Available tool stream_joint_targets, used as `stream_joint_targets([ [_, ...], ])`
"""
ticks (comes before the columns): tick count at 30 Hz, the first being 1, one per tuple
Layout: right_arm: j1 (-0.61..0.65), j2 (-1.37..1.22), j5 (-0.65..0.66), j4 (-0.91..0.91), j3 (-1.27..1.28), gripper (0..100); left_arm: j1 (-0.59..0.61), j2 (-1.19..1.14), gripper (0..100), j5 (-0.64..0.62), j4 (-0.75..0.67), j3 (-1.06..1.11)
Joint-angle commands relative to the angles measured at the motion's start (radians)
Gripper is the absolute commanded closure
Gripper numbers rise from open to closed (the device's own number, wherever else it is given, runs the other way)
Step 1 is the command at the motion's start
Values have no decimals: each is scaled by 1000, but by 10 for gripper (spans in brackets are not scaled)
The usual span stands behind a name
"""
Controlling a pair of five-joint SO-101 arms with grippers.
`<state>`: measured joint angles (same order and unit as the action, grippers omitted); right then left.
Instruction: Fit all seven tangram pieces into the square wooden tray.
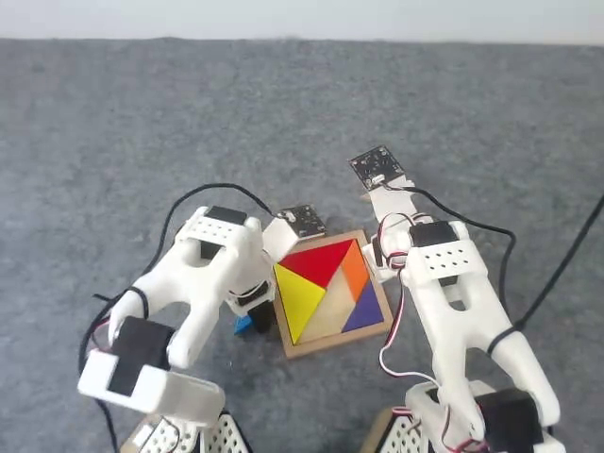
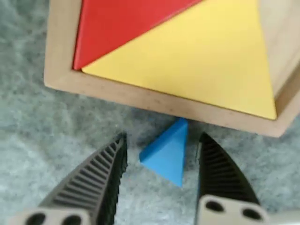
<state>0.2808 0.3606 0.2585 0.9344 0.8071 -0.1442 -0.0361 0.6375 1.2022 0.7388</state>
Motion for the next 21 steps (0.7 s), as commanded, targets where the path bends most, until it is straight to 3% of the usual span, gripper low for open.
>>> stream_joint_targets([
  [1,-15,13,11,-7,-5,991,9,-6,772,11,11,-42],
  [15,-15,13,11,-7,-5,991,14,-14,830,0,20,21],
  [21,-15,13,11,-7,-5,991,8,-14,836,-71,18,27],
])
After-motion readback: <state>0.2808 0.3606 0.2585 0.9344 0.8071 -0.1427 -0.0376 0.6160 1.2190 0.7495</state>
